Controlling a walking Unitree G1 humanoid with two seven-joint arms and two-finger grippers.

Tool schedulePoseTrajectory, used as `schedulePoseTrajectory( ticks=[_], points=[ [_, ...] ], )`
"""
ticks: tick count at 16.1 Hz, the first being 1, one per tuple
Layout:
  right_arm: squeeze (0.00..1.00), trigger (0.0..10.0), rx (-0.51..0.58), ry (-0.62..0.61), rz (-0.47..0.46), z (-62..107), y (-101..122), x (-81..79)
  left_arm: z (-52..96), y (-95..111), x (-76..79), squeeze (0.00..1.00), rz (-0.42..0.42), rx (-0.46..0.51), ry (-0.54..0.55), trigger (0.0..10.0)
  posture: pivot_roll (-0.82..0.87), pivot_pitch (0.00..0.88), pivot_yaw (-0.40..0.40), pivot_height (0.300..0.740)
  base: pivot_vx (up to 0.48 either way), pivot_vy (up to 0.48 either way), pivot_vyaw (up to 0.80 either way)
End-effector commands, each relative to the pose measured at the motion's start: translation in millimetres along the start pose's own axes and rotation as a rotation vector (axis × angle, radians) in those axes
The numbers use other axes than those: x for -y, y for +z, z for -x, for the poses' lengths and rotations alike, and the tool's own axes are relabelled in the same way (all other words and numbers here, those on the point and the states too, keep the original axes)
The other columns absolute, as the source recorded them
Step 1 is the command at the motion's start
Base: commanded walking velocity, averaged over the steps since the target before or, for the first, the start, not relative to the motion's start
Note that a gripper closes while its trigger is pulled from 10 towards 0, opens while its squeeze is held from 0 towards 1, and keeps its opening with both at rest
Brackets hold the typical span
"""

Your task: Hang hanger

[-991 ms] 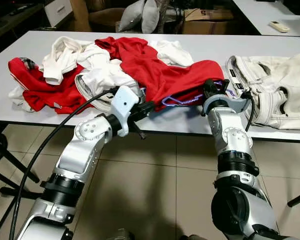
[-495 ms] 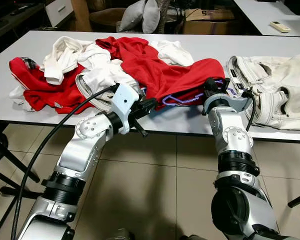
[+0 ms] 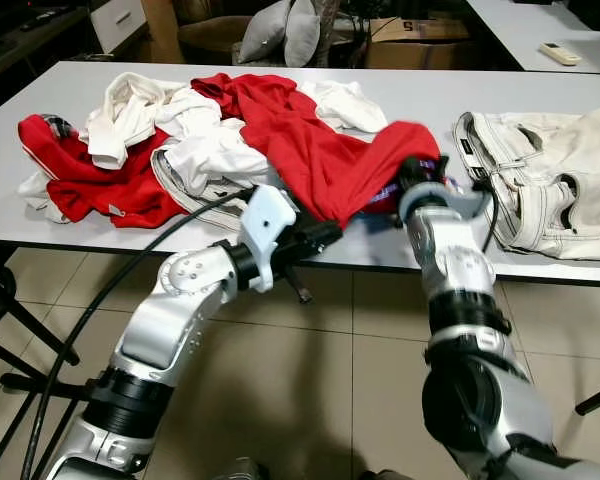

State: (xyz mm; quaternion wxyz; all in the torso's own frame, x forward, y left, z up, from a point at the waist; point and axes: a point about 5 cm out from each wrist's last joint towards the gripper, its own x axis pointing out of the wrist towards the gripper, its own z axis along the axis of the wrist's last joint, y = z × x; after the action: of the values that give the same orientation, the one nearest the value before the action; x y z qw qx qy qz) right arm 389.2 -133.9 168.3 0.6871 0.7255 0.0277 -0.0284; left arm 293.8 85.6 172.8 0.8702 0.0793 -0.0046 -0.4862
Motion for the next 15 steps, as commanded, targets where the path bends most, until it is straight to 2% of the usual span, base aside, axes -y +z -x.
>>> schedulePoseTrajectory(
  ticks=[1, 3, 6, 7, 8, 9, 14, 15],
  points=[
    [0.00, 10.0, 0.004, 0.028, -0.020, -2.4, -0.9, -7.4, -1.8, 1.1, 1.9, 0.00, -0.019, -0.014, -0.011, 0.0, 0.05, 0.027, 0.030, 0.740, 0.000, 0.000, 0.00],
    [0.00, 10.0, -0.037, 0.034, 0.037, -3.8, -10.5, -10.2, -15.8, 5.6, 9.5, 0.00, -0.022, 0.012, -0.020, 0.0, 0.04, 0.022, 0.023, 0.740, 0.000, 0.000, 0.00],
    [0.00, 10.0, -0.052, 0.023, 0.066, -1.1, -13.0, -3.8, -28.4, 14.5, 15.9, 0.00, -0.003, 0.063, -0.023, 0.0, 0.03, 0.019, 0.022, 0.740, 0.000, 0.000, 0.00],
    [0.00, 10.0, -0.040, 0.030, 0.074, 1.0, -9.4, -4.1, -27.9, 7.5, 15.5, 0.00, -0.009, 0.018, -0.015, 10.0, 0.03, 0.017, 0.026, 0.740, 0.000, 0.000, 0.00],
    [0.00, 10.0, -0.035, 0.034, 0.078, 1.6, -8.0, -4.6, -27.2, 4.8, 15.3, 0.00, -0.012, 0.003, -0.018, 10.0, 0.03, 0.017, 0.026, 0.740, 0.000, 0.000, 0.00],
    [0.00, 10.0, -0.023, 0.056, 0.083, 5.1, -2.7, -7.6, -20.0, -3.7, 14.4, 1.00, -0.020, -0.037, -0.026, 10.0, 0.02, 0.011, 0.027, 0.740, 0.000, 0.000, 0.00],
    [0.00, 10.0, -0.004, 0.080, 0.088, 11.0, 7.4, -8.4, -9.6, -11.1, 26.9, 1.00, 0.003, -0.058, -0.113, 10.0, 0.02, 0.000, 0.015, 0.740, 0.000, 0.000, 0.00],
    [0.00, 10.0, -0.012, 0.092, 0.090, 12.6, 7.9, -9.2, -7.4, -11.0, 26.1, 1.00, -0.003, -0.054, -0.100, 10.0, 0.02, 0.000, 0.011, 0.740, 0.000, 0.000, 0.00]
  ],
)
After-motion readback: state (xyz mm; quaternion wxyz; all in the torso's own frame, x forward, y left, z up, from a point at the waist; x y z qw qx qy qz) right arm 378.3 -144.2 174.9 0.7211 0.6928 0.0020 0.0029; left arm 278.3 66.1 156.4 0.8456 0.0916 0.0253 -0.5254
